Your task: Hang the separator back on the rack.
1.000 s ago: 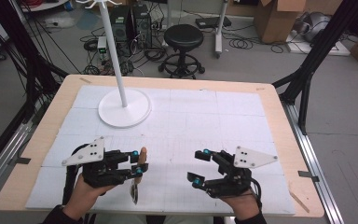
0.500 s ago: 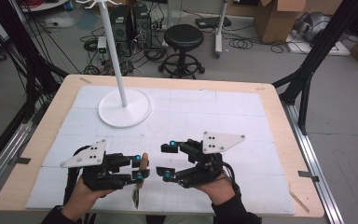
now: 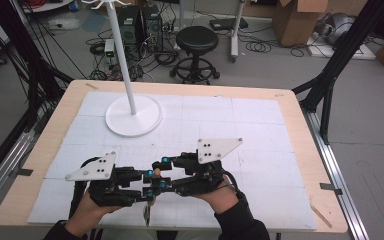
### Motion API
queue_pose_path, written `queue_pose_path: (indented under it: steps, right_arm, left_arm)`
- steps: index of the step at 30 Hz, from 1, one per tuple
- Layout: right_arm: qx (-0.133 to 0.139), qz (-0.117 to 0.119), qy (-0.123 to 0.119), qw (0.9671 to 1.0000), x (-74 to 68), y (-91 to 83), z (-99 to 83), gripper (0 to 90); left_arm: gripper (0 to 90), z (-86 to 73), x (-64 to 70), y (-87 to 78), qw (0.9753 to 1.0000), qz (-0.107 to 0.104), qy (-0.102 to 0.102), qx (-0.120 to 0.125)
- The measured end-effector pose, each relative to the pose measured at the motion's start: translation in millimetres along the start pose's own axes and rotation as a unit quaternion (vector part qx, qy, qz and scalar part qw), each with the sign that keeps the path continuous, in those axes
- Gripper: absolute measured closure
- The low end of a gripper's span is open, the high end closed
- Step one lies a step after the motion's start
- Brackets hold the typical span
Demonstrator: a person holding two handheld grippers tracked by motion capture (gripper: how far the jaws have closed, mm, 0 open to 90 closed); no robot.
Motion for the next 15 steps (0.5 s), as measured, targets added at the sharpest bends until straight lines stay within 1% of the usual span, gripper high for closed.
queue_pose_path:
  steps: [3,6,9,10,11,13,15]
  right_arm:
    - [-0.002,0.009,0.002,1.0000,-0.4,0.8,-0.9,68.9]
    - [0.002,0.013,0.005,0.9999,-1.3,1.0,-0.3,70.1]
    - [0.004,0.017,0.026,0.9995,-0.8,0.5,-0.4,70.6]
    - [0.008,0.012,0.027,0.9995,-0.8,0.4,0.1,70.7]
    - [0.010,0.009,0.032,0.9994,-1.2,0.5,0.6,70.8]
    - [0.014,-0.006,0.032,0.9994,-1.4,0.7,3.4,70.8]
    - [0.009,-0.027,0.035,0.9990,-0.4,0.8,6.6,70.8]
  left_arm:
    - [67.3,0.5,0.5,-0.5,1.0000,-0.002,0.000,0.001]
    - [67.3,0.7,1.0,-0.5,1.0000,-0.004,0.000,0.002]
    - [66.8,0.8,1.3,0.3,1.0000,-0.007,-0.003,0.005]
    - [66.2,1.2,1.1,0.6,0.9999,-0.007,-0.004,0.008]
    - [62.4,1.3,0.3,0.8,0.9999,0.000,-0.005,0.009]
    - [50.5,0.3,-2.4,1.4,0.9999,0.012,-0.008,0.009]
    - [44.6,-2.3,-5.4,1.8,0.9996,0.023,-0.013,0.006]
Point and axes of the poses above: each handheld gripper's, and its own axes: y roughly forward along the jaws, z roughly out of its top, x roughly to its right, the point moved 6 cm from there along y, roughly forward along the jaws, and after that the axes turned 1 degree about x, right-handed, at the moved point
